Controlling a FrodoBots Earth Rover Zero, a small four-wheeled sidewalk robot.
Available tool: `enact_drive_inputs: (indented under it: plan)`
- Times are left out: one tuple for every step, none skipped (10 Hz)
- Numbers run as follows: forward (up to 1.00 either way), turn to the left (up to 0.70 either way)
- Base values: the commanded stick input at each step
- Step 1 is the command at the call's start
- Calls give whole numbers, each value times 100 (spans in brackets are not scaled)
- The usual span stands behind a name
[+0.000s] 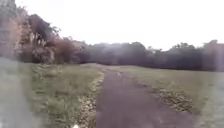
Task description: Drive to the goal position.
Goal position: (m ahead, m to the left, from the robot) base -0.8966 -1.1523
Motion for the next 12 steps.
enact_drive_inputs:
  plan:
    - [85,0]
    - [85,0]
    - [85,0]
    - [85,0]
    - [85,0]
    - [85,0]
    - [85,0]
    - [85,0]
    - [85,0]
    - [85,0]
    - [85,0]
    - [85,0]
